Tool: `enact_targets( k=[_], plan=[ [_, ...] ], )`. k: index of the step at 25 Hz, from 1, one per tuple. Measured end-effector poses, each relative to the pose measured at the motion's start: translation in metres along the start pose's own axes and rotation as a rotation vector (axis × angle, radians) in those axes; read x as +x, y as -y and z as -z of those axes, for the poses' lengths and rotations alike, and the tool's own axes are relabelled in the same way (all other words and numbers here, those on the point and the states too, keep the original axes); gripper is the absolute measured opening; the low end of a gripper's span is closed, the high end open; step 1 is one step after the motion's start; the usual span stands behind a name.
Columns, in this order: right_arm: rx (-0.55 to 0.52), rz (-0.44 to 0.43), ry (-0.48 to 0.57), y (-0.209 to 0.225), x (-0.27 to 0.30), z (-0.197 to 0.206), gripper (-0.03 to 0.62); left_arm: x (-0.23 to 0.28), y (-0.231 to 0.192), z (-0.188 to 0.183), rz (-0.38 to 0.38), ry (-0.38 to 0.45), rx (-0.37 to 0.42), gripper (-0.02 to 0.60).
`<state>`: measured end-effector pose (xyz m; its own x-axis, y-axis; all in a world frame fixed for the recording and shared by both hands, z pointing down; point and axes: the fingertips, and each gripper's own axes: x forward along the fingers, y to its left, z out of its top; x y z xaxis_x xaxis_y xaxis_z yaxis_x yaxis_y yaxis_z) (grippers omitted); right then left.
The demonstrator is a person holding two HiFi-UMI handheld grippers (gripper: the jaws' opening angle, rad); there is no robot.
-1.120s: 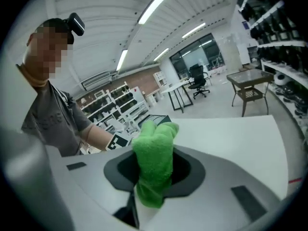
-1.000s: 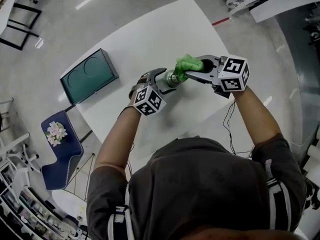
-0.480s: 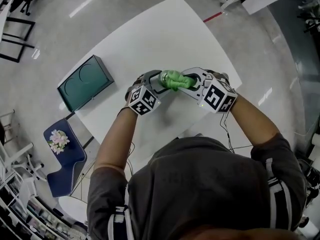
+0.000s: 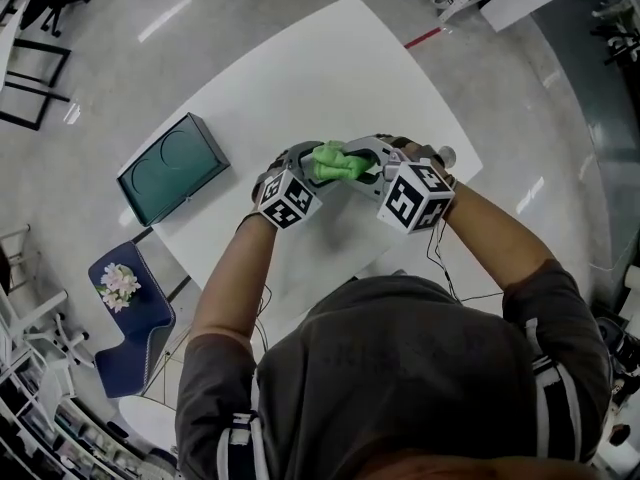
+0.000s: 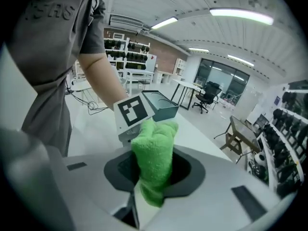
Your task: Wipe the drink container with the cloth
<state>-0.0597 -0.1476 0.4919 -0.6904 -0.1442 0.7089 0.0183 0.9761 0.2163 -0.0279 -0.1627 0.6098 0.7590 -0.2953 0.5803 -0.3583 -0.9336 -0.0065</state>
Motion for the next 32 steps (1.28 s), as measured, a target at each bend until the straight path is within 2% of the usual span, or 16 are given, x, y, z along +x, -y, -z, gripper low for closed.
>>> enact_targets(
  k=[8,10,13,15,19,21,24,30,32],
  plan=[
    [0.021,0.01,-0.072,-0.006,-0.021,0.037,0.087,-0.001,0.0,0.001,0.006,0.003,0.002,0.334],
    [0.119,0.053,-0.058,0.012,-0.029,0.045,0.087,0.0,0.002,0.0,0.01,0.001,0.005,0.334],
    [0.364,0.112,0.015,0.049,-0.026,0.053,0.087,-0.001,0.0,0.001,0.01,0.0,0.007,0.334],
    [0.449,0.075,0.017,0.055,-0.012,0.061,0.087,-0.001,-0.001,0.002,0.009,-0.002,0.005,0.334],
    [0.53,-0.072,0.029,0.023,0.005,0.069,0.084,-0.001,0.001,0.001,0.013,-0.011,0.009,0.334],
    [0.561,-0.083,0.05,0.014,0.004,0.071,0.086,0.0,0.0,0.002,0.013,-0.019,0.017,0.334],
    [0.544,-0.104,0.044,0.0,-0.001,0.069,0.086,-0.001,-0.001,0.003,0.017,-0.025,0.012,0.334],
    [0.407,-0.234,0.035,-0.039,0.005,0.044,0.086,-0.004,-0.003,0.004,0.02,-0.027,-0.025,0.334],
    [0.362,-0.284,0.035,-0.05,0.004,0.042,0.086,-0.001,-0.001,0.002,0.019,-0.035,-0.007,0.334]
  ],
)
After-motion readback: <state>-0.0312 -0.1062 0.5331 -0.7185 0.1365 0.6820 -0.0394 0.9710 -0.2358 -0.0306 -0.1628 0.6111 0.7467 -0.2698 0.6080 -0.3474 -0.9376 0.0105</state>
